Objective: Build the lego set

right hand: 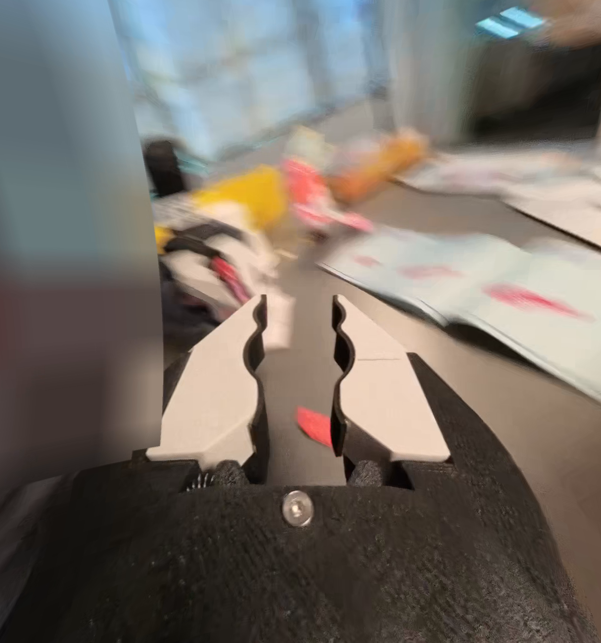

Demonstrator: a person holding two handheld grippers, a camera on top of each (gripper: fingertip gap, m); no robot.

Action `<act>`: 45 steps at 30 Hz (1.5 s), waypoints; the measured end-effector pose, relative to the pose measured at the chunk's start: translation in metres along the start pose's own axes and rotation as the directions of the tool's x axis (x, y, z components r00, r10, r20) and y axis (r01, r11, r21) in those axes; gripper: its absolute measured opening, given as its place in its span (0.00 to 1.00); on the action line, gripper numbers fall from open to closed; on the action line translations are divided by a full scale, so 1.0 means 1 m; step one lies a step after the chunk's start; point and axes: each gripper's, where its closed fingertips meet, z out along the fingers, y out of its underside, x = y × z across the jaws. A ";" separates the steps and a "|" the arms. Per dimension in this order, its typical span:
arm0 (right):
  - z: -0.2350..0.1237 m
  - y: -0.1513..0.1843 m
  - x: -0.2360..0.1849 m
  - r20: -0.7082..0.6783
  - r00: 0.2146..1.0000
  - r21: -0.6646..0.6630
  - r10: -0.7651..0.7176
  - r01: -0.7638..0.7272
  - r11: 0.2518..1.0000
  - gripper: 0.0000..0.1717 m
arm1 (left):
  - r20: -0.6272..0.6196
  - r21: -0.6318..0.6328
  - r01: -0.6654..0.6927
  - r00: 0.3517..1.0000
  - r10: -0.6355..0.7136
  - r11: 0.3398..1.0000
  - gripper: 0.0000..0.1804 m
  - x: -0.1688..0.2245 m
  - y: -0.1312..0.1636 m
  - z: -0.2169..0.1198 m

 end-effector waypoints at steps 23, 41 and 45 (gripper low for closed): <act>-0.025 0.113 0.005 -0.545 0.815 -0.643 -0.196 -0.256 0.722 0.01 | 0.140 0.216 -0.042 0.990 0.012 0.976 0.04 -0.018 -0.028 -0.026; -0.078 0.145 -0.069 -0.794 0.605 -0.507 -0.066 -0.598 0.621 0.24 | 0.078 0.235 -0.002 0.997 -0.017 0.972 0.04 -0.007 -0.029 -0.022; -0.073 0.149 -0.074 -0.754 0.629 -0.625 -0.190 -0.597 0.503 0.09 | 0.078 0.239 0.000 0.997 -0.019 0.971 0.04 -0.007 -0.029 -0.022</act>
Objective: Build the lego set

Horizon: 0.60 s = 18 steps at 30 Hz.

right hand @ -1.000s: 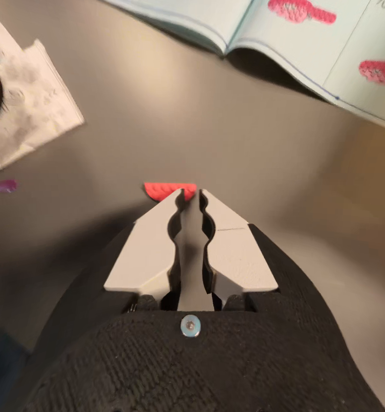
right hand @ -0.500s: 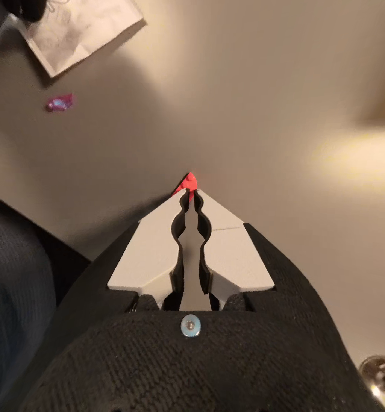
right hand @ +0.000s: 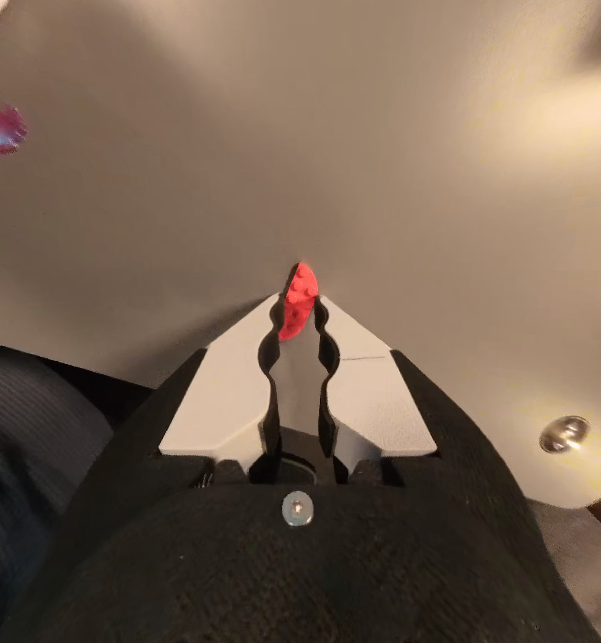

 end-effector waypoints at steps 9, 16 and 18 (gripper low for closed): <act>-0.031 -0.063 0.005 0.092 0.991 0.479 0.097 -0.129 0.868 0.08 | 0.011 -0.051 -0.013 1.000 0.014 0.999 0.04 0.006 0.012 0.006; -0.158 -0.129 -0.006 0.285 0.953 0.951 0.102 -0.294 0.098 0.08 | 0.052 -0.035 -0.094 0.994 0.095 0.995 0.03 0.021 0.011 0.011; -0.163 -0.137 -0.014 0.258 0.961 0.965 0.102 -0.262 0.022 0.08 | 0.047 -0.011 -0.116 0.992 0.116 0.993 0.03 0.030 0.006 0.011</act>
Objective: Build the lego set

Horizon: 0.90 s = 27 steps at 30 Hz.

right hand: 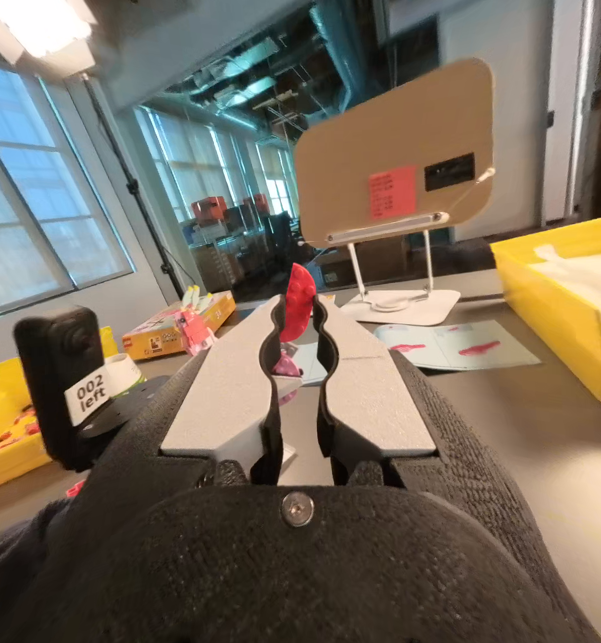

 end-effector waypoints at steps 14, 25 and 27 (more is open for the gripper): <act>0.010 0.012 -0.012 0.080 0.981 0.143 0.176 -0.186 0.972 0.08 | 0.165 0.033 -0.188 0.970 0.180 0.982 0.03 -0.001 -0.012 -0.006; 0.008 0.017 -0.012 0.105 0.970 0.265 0.218 -0.238 0.934 0.08 | 0.180 -0.006 -0.239 0.955 0.236 0.971 0.03 0.002 -0.006 -0.004; 0.009 0.018 -0.011 0.116 0.967 0.265 0.227 -0.250 0.931 0.08 | 0.163 -0.003 -0.218 0.963 0.216 0.976 0.03 0.002 -0.004 -0.003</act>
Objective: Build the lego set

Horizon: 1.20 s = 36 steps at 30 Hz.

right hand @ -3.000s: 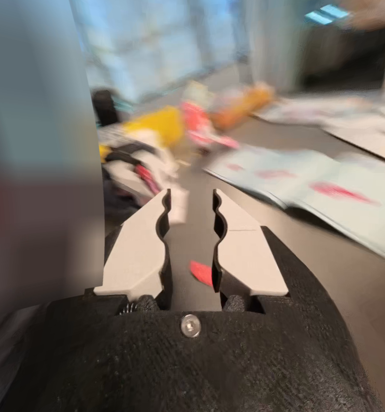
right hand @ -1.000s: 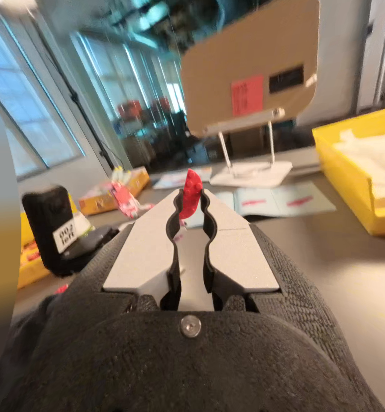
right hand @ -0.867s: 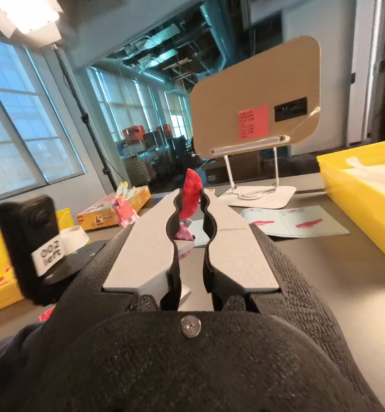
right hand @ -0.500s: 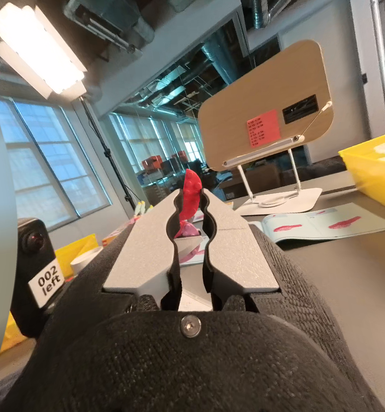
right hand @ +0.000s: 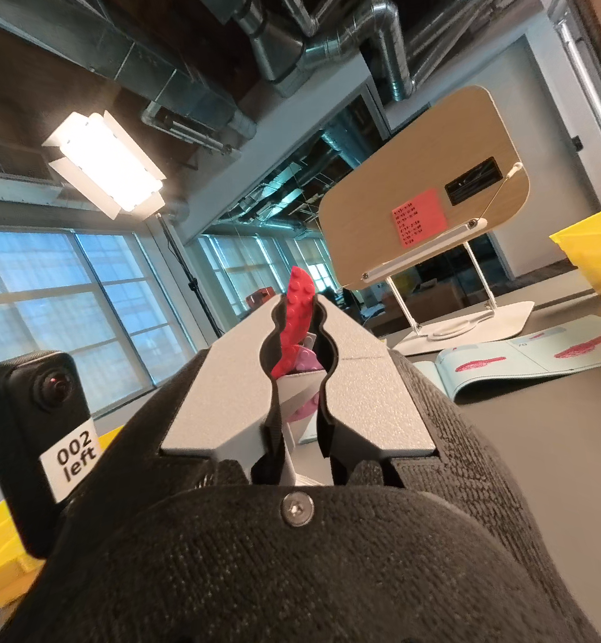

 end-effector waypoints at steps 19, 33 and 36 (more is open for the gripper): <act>-0.001 0.031 -0.010 0.221 0.974 -0.395 -0.045 0.131 0.909 0.07 | -0.212 0.075 0.514 0.846 -0.490 0.855 0.03 -0.015 -0.011 -0.005; -0.002 0.058 -0.016 0.346 0.880 -0.623 -0.326 0.475 0.622 0.07 | -0.326 -0.066 0.809 0.537 -0.778 0.585 0.03 -0.025 0.006 -0.001; 0.003 0.054 -0.017 0.349 0.863 -0.627 -0.365 0.505 0.593 0.07 | -0.379 -0.103 0.759 0.568 -0.731 0.643 0.03 -0.014 0.001 -0.002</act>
